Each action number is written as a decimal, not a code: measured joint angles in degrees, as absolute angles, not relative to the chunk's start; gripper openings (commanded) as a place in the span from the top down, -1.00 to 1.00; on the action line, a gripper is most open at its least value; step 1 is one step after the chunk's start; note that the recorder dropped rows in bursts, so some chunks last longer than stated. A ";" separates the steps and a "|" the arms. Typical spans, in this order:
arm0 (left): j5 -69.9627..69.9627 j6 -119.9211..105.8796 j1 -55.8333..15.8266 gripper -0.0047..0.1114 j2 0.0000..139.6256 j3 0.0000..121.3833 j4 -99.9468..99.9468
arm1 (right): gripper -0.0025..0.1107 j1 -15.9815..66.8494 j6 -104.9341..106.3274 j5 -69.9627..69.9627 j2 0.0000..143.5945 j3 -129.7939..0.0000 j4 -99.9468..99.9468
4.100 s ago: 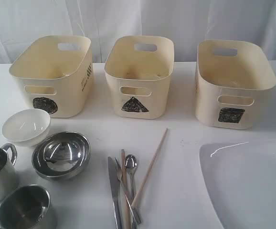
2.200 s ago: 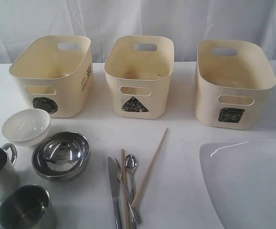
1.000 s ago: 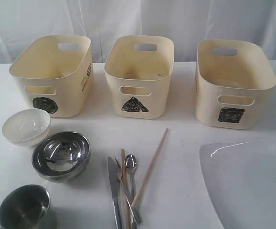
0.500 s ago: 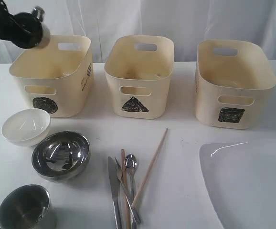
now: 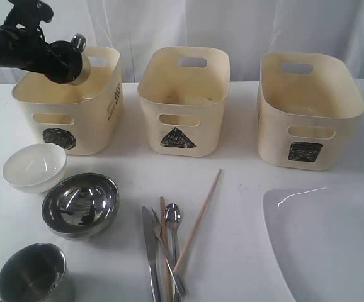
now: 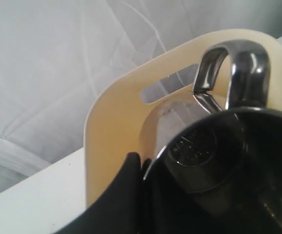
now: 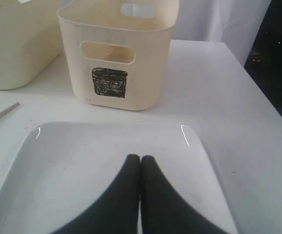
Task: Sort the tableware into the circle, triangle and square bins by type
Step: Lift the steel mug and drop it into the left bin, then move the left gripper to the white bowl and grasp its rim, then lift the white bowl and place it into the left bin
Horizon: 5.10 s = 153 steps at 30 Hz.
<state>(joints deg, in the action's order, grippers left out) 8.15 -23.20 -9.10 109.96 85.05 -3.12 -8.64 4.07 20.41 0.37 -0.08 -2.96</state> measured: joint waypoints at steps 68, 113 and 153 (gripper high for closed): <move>-41.56 10.60 -9.25 -0.19 93.25 67.68 10.77 | 0.96 -8.64 4.03 20.41 0.37 -0.08 -2.96; -26.10 35.46 -9.25 0.21 106.01 67.68 21.20 | 0.96 -8.64 3.94 20.41 0.37 -0.08 -2.96; 21.79 6.73 -9.39 0.88 108.15 79.33 18.86 | 0.96 -8.64 3.94 20.41 0.37 -0.08 -2.96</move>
